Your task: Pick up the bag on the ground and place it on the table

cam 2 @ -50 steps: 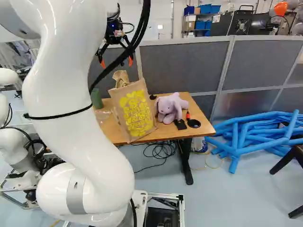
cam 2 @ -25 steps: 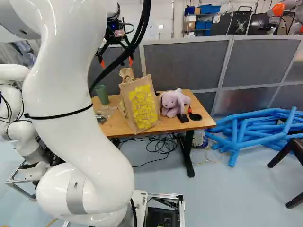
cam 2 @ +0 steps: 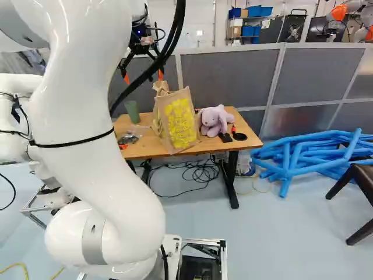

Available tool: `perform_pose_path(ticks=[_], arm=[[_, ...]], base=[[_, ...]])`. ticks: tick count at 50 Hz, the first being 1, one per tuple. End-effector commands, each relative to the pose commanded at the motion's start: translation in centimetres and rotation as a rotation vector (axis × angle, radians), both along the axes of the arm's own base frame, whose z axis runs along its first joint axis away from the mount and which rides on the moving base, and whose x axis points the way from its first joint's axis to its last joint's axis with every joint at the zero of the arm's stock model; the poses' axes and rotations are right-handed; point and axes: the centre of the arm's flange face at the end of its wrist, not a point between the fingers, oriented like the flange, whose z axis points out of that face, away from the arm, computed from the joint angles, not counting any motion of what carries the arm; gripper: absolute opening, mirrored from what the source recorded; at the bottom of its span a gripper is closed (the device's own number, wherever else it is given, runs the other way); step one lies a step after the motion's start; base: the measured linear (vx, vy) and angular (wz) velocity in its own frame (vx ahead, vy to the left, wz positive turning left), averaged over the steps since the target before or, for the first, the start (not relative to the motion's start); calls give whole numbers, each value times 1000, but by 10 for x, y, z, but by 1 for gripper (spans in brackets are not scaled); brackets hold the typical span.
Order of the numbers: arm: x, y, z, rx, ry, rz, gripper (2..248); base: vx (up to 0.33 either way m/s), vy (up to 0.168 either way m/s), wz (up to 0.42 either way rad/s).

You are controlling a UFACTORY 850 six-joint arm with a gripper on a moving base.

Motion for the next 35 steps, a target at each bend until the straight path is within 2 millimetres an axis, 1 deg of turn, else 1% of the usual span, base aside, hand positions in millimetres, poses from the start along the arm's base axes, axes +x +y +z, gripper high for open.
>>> perform_pose_path(ticks=[35], arm=[[0,0,0,0,0,0,247]], base=[[-167,1,21]])
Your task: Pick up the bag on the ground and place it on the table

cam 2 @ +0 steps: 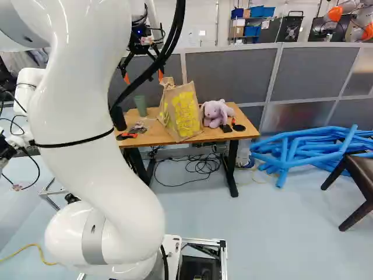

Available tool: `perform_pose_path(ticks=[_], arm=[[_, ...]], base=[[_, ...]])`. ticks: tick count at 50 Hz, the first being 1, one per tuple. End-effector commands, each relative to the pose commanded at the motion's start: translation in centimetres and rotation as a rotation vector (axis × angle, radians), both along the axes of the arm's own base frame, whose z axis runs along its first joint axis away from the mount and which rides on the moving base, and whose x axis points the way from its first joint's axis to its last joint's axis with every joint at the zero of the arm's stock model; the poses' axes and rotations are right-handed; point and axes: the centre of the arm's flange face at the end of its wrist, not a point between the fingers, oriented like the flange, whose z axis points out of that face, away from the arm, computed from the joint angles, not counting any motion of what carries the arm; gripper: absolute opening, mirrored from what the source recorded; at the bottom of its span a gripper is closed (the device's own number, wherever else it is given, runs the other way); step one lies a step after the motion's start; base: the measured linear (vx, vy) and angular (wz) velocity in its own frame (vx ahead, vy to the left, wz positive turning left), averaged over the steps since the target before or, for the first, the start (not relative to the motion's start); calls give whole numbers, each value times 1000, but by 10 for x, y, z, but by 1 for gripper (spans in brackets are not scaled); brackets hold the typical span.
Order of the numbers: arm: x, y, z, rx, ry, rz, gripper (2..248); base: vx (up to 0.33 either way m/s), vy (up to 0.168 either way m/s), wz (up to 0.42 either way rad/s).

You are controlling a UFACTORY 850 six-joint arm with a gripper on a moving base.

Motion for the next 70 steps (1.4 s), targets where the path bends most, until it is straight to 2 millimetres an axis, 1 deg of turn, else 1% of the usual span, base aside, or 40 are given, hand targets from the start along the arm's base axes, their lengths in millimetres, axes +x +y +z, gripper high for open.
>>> perform_pose_path(ticks=[53,70], arm=[[0,0,0,0,0,0,247],[0,0,0,0,0,0,247]], base=[[-173,2,9],[-10,1,2]])
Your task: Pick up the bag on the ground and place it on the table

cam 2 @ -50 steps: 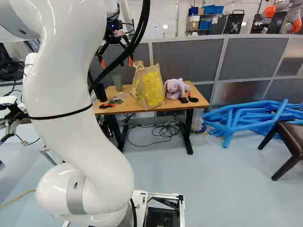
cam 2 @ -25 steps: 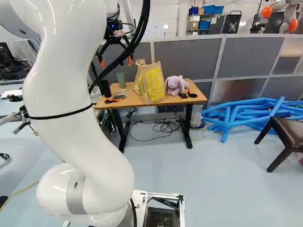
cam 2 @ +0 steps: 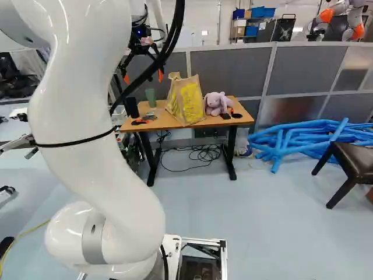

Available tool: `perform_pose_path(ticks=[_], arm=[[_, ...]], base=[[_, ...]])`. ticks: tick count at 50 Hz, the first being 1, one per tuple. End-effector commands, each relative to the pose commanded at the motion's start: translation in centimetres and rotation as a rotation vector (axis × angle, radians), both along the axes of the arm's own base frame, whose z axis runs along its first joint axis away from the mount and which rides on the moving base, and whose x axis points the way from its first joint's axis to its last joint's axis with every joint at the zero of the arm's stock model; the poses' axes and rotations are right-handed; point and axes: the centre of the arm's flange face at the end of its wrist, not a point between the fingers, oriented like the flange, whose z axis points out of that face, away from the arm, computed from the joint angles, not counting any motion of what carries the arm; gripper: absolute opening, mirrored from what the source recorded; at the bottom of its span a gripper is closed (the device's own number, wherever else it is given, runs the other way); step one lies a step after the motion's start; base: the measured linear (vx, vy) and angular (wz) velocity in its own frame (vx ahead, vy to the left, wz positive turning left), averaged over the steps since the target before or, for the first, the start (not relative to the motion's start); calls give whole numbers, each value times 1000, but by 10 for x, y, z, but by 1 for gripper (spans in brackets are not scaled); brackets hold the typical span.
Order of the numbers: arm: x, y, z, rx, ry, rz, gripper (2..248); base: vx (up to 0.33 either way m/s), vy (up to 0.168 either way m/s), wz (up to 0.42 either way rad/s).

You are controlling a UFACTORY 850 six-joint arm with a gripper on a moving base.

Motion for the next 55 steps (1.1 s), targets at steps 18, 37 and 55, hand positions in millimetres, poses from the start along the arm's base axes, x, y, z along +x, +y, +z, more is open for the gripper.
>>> perform_pose_path(ticks=[18,37,55], arm=[[0,0,0,0,-1,-1,247],[0,-1,-6,1,-16,-13,247],[1,-4,-19,4,-49,-38,247]], base=[[0,0,0],[0,0,0],[0,0,0]])
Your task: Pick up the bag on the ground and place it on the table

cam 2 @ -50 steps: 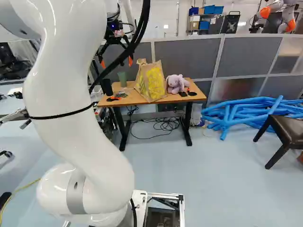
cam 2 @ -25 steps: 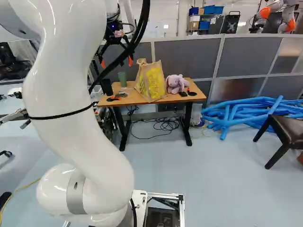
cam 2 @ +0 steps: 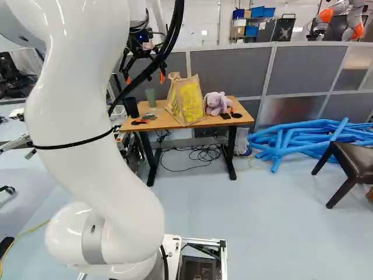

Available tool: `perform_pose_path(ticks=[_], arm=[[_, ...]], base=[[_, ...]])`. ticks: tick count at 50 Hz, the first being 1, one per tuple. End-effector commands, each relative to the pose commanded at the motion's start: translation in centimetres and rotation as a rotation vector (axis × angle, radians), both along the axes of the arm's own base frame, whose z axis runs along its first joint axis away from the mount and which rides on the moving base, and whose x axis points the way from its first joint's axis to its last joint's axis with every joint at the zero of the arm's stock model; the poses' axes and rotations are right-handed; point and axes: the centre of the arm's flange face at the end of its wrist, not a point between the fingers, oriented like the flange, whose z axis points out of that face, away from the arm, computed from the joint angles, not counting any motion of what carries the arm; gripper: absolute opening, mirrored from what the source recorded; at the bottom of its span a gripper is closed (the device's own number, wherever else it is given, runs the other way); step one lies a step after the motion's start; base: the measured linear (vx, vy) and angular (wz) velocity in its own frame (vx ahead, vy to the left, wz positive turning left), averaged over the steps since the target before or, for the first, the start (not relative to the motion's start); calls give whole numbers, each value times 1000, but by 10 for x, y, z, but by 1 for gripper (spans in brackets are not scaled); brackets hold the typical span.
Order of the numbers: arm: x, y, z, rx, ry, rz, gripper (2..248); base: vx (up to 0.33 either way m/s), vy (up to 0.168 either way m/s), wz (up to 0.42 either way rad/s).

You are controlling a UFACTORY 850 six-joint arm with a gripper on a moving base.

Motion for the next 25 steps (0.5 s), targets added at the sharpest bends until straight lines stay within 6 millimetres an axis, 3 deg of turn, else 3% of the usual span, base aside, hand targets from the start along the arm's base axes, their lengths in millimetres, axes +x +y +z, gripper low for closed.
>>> perform_pose_path(ticks=[25], arm=[[-1,-7,-30,8,-75,-55,247]], base=[[0,0,0]])
